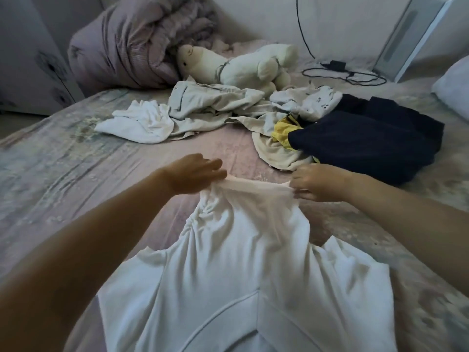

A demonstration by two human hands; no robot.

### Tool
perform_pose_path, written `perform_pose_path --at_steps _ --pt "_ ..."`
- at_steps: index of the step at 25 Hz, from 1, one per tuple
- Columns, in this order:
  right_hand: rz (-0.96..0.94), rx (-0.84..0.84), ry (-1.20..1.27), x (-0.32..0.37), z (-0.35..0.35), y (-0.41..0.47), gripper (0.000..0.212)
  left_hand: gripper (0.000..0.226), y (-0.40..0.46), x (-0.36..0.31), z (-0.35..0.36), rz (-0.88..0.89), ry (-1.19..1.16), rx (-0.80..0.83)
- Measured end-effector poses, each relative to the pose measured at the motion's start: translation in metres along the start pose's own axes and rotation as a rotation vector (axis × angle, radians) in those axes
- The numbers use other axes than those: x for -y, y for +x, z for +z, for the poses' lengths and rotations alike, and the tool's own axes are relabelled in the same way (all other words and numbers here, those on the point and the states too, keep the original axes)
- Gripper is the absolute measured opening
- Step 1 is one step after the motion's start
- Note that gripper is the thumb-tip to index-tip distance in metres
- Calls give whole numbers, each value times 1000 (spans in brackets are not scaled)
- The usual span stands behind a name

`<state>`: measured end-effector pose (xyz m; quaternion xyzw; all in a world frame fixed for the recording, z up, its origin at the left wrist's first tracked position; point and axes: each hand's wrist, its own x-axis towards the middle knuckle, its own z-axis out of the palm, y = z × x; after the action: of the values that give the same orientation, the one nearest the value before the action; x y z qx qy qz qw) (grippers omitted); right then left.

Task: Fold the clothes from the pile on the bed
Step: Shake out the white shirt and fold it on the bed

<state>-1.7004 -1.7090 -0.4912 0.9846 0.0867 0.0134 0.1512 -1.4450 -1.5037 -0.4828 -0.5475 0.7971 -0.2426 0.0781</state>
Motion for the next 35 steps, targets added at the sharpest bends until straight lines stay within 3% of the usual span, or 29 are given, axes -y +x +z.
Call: perform_pose_path --at_steps 4,6,8,13,15,18,19,22,23,25,26,28,30,32,34,35 --pt "-286 92 -240 15 -12 -18 15 17 -19 -47 -4 473 63 -16" --pt "-363 202 -251 28 -14 -23 15 8 -29 -69 0 557 -43 52" --pt "-387 242 -210 38 -13 -27 20 19 -39 -81 0 518 -61 142" --pt "-144 27 -47 40 -19 -41 11 36 -63 -64 -14 68 -117 179" --pt "89 47 12 44 -30 -44 21 34 -67 -57 -27 -151 -104 227" --pt "517 273 91 58 -52 -40 38 39 -65 -51 -57 -479 -166 557" --pt "590 280 98 60 -54 -37 39 37 -62 -48 -63 -562 -209 569" --pt "811 221 136 63 -60 -29 29 32 -53 -36 -79 -634 -81 493" --pt "878 233 155 62 -62 -25 18 31 -51 -31 -84 -610 6 489" --pt "1006 235 195 55 -70 -19 16 36 -49 -21 -95 -509 147 475" --pt "1067 186 231 50 -70 -17 14 36 -51 -15 -96 -514 157 482" --pt "1206 58 309 38 -70 -13 14 31 -54 2 -94 -705 -38 461" --pt "1320 -26 512 24 -67 -6 17 19 -57 17 -89 -891 -340 344" --pt "1498 -181 979 15 -63 10 13 15 -53 24 -80 -1046 -495 205" --pt "1681 -390 1408 11 -54 29 11 19 -44 26 -65 -1198 -603 173" --pt "1728 -476 1510 8 -46 37 11 21 -39 27 -52 -1262 -678 179"
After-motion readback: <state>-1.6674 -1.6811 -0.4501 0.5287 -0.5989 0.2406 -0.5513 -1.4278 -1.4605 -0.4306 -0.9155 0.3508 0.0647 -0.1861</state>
